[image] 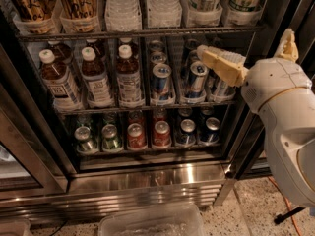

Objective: Pick 7up can from top shelf of fridge

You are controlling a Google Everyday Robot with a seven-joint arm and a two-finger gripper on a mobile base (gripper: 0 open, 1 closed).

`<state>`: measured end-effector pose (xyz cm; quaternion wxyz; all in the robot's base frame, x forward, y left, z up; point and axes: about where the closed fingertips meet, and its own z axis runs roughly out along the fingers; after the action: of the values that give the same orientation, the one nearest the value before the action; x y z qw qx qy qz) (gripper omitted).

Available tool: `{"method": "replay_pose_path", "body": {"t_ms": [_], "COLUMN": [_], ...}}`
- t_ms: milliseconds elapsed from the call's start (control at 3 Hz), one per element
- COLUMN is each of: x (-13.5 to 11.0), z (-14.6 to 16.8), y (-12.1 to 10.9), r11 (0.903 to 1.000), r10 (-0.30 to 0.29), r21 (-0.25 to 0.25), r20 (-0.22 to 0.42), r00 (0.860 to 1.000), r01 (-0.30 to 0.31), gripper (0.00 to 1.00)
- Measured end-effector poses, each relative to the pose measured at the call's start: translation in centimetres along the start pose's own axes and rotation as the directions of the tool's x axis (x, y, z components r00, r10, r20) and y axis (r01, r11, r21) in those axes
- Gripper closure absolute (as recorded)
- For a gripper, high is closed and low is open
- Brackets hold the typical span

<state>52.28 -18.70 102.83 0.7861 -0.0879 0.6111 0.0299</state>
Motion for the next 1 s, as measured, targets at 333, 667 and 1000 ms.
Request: {"method": "replay_pose_path", "body": {"t_ms": [333,667,1000], "x": [-0.52,-0.94,-1.15], "z": [-0.37,-0.67,-0.74], "y": [0.30,0.85,0.80], "r11": [0.9995,0.9995,0.9993], "r10": [0.026,0.009,-0.014], "r21": [0.019,0.029,0.036], "r20": [0.022,0.031,0.023], "r00": [0.999,0.999,1.000], "r01": [-0.026,-0.009,0.013], "gripper": [0.00,0.00,0.00]}}
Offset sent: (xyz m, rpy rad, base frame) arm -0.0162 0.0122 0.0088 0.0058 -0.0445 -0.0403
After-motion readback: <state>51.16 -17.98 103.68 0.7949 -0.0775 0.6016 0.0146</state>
